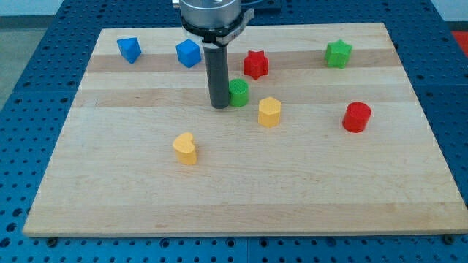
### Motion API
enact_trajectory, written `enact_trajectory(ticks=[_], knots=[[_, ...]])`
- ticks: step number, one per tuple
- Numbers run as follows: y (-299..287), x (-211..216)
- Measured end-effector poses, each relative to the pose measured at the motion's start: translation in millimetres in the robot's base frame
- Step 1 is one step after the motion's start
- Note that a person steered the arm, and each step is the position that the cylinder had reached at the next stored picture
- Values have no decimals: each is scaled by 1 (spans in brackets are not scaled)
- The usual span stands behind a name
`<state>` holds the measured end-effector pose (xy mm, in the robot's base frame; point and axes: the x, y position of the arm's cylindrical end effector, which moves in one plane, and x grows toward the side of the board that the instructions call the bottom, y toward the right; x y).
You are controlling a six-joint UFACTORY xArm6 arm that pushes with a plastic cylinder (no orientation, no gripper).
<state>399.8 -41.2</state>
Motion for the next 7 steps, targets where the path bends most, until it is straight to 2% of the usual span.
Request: enact_trajectory(ticks=[2,3,4,5,7], knots=[[31,0],[21,19],[10,65],[27,84],[86,77]])
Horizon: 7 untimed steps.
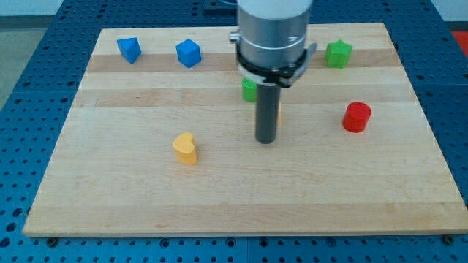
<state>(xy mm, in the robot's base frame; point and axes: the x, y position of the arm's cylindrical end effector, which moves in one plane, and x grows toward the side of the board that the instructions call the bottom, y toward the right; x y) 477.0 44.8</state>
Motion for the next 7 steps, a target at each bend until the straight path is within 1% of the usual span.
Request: enact_trajectory(ticks=[2,3,4,6,7], knots=[[112,3],[132,1],[132,-8],[190,-14],[180,-20]])
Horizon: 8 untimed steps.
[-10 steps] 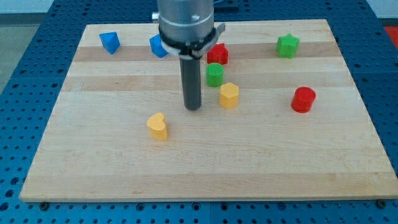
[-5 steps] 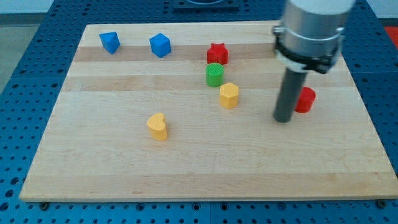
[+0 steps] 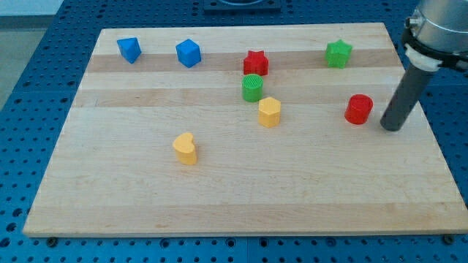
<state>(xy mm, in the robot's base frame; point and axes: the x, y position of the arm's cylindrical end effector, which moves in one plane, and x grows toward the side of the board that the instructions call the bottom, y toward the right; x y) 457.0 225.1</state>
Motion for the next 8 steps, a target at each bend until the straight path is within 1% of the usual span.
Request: enact_trajectory(ticks=[1,2,3,4,5,6,8], knots=[[-40,-3],[-47,-17],[-45,-38],[-30,-54],[9,-67],[11,-80],[-51,-81]])
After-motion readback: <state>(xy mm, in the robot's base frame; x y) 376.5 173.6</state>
